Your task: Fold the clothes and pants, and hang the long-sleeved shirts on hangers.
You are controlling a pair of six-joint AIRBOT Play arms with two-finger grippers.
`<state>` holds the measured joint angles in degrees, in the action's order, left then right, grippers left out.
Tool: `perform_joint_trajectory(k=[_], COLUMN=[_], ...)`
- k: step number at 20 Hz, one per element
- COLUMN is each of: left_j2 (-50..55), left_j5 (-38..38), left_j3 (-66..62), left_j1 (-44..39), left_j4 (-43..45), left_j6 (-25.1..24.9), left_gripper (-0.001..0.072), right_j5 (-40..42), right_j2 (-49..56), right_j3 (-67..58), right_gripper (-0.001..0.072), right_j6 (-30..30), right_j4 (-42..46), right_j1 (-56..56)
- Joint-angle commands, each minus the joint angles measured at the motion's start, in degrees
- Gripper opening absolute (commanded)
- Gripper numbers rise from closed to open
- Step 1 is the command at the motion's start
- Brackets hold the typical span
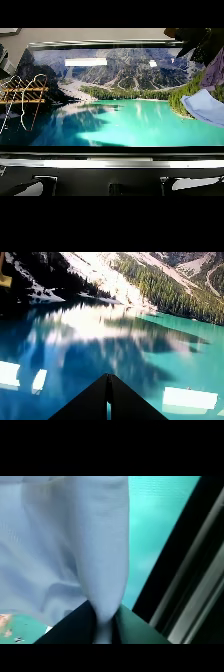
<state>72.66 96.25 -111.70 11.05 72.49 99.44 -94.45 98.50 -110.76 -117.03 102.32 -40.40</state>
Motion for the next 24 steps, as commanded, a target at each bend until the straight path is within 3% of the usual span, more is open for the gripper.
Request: perform_joint_trajectory(k=[1,13,24], left_j2=[0.00,-0.04,-0.04], left_j5=[0.00,0.00,0.00], left_j3=[2.03,3.93,3.93], left_j1=[0.02,-0.17,-0.17], left_j4=[0.00,-0.04,-0.04], left_j6=[-0.02,0.00,-0.02], left_gripper=[0.0015,0.0014,0.0015], right_j5=[-1.31,10.25,12.50], right_j2=[-2.32,-14.58,-17.77], right_j3=[7.06,38.21,49.57], right_gripper=[0.0035,0.0036,0.0037], right_j6=[0.61,-8.09,-9.29], right_j4=[6.38,8.46,13.88], right_j1=[-0.04,-0.04,-0.04])
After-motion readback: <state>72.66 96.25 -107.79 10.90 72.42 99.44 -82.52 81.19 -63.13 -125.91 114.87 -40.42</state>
